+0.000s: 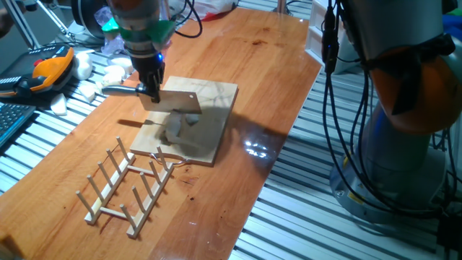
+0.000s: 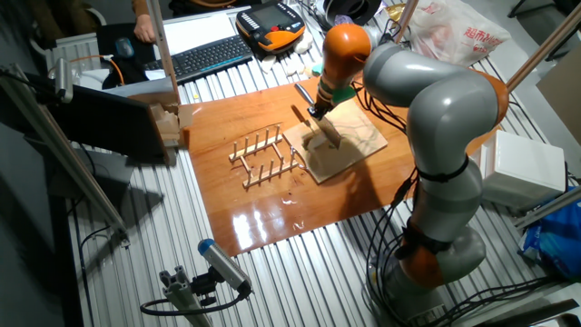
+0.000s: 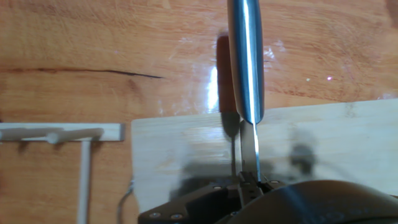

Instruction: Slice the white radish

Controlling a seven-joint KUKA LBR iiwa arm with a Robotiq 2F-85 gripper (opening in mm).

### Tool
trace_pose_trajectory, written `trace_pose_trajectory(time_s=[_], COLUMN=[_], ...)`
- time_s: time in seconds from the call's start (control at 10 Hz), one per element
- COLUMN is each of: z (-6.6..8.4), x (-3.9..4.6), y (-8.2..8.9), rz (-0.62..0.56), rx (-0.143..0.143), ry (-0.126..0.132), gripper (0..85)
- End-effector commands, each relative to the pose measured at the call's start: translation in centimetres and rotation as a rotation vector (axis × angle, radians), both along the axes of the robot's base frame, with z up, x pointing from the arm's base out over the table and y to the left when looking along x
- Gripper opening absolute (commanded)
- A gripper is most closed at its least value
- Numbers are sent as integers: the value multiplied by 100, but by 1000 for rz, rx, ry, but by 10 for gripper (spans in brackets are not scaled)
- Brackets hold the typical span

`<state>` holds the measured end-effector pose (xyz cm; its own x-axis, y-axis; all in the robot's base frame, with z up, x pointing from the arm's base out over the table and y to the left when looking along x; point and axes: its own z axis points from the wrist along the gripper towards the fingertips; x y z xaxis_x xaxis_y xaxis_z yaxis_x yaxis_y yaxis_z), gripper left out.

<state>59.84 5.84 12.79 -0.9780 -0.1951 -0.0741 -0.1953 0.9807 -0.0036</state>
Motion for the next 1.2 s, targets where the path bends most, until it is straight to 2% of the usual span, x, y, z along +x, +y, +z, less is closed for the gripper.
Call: trace_pose_trajectory(time_s=[0.0, 0.1, 0.2, 0.4, 0.6, 0.9, 1.1], z=[-35, -63, -86, -159, -196, -231, -313], x=[7, 4, -5, -20, -25, -120, -164], y=[-28, -59, -93, -161, -182, -225, -247], rz=[26, 50, 67, 96, 124, 125, 122], rx=[-22, -42, -45, -40, -24, -14, -10], ry=[-5, -8, -8, -22, -23, -23, -42], gripper=[0, 0, 0, 0, 0, 0, 0])
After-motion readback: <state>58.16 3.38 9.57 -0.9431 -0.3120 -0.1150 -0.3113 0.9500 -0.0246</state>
